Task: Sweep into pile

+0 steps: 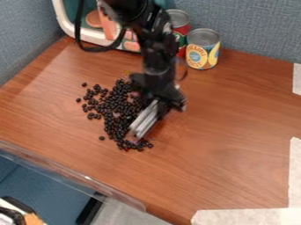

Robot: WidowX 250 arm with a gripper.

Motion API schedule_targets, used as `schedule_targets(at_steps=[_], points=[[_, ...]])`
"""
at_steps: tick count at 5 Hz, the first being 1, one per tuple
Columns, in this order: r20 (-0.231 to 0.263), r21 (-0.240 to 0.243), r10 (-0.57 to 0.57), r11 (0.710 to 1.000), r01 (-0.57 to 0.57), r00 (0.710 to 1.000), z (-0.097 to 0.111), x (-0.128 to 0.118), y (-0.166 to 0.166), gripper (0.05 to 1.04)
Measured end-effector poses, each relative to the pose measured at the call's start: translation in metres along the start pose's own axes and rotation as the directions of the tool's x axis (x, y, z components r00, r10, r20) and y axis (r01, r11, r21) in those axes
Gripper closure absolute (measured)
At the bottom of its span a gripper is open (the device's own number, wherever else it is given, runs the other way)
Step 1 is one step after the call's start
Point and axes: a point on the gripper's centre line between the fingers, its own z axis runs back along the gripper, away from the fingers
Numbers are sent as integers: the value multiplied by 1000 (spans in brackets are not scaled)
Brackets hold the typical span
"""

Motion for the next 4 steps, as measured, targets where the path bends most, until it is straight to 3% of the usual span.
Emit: schedule_targets(at_steps=[1,4], points=[[40,0,-3,1000,3,999,13,7,-5,693],[4,-42,-103,994,103,995,7,-11,-58,693]])
